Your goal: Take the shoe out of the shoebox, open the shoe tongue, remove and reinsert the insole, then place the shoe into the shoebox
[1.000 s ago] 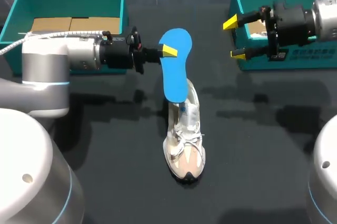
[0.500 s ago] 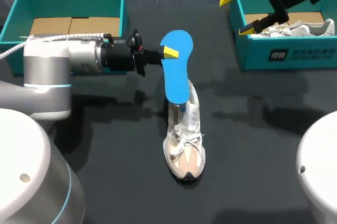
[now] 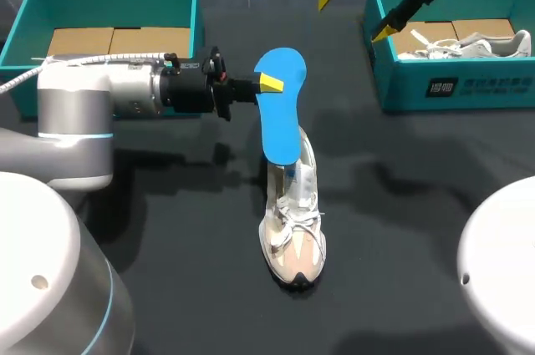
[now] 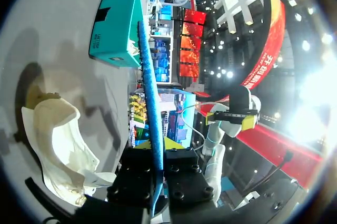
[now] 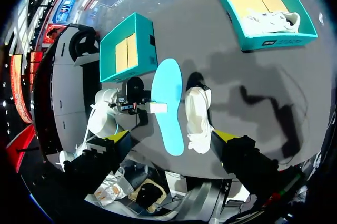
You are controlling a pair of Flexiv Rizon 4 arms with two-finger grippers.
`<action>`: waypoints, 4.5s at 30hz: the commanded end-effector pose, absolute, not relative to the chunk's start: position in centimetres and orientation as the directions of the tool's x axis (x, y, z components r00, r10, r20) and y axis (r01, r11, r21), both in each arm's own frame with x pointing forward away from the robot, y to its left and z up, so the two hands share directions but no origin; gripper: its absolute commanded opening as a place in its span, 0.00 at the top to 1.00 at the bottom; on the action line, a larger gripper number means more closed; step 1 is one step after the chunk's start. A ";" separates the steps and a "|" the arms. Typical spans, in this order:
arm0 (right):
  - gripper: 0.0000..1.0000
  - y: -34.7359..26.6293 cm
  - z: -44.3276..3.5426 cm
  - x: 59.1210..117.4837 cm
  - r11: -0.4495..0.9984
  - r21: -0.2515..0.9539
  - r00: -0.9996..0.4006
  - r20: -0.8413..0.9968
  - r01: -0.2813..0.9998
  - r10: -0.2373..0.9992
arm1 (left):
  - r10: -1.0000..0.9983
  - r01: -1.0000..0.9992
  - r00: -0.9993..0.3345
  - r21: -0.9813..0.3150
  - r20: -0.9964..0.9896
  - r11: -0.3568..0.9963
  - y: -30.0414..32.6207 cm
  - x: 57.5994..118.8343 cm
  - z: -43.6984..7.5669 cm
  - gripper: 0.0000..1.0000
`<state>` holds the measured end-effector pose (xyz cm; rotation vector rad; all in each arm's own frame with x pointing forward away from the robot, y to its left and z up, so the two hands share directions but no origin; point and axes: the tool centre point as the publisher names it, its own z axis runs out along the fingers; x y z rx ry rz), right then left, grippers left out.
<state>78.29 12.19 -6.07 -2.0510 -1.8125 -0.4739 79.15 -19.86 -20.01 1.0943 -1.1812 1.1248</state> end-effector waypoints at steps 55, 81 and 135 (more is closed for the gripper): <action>0.00 21.2 -5.8 75.6 -0.091 0.017 0.093 -0.134 0.996 0.987 | 0.066 -0.993 0.046 0.038 0.997 0.116 -19.9 79.1 -20.0 1.00; 0.00 15.2 -7.8 73.6 -0.148 -0.034 0.150 0.361 0.988 0.920 | 0.066 -0.993 0.046 0.038 0.997 0.116 -19.9 79.1 -20.0 1.00; 0.00 12.3 -15.5 72.1 -0.130 -0.071 0.104 0.960 0.989 0.261 | 0.066 -0.993 0.046 0.038 0.997 0.116 -19.9 79.1 -20.0 1.00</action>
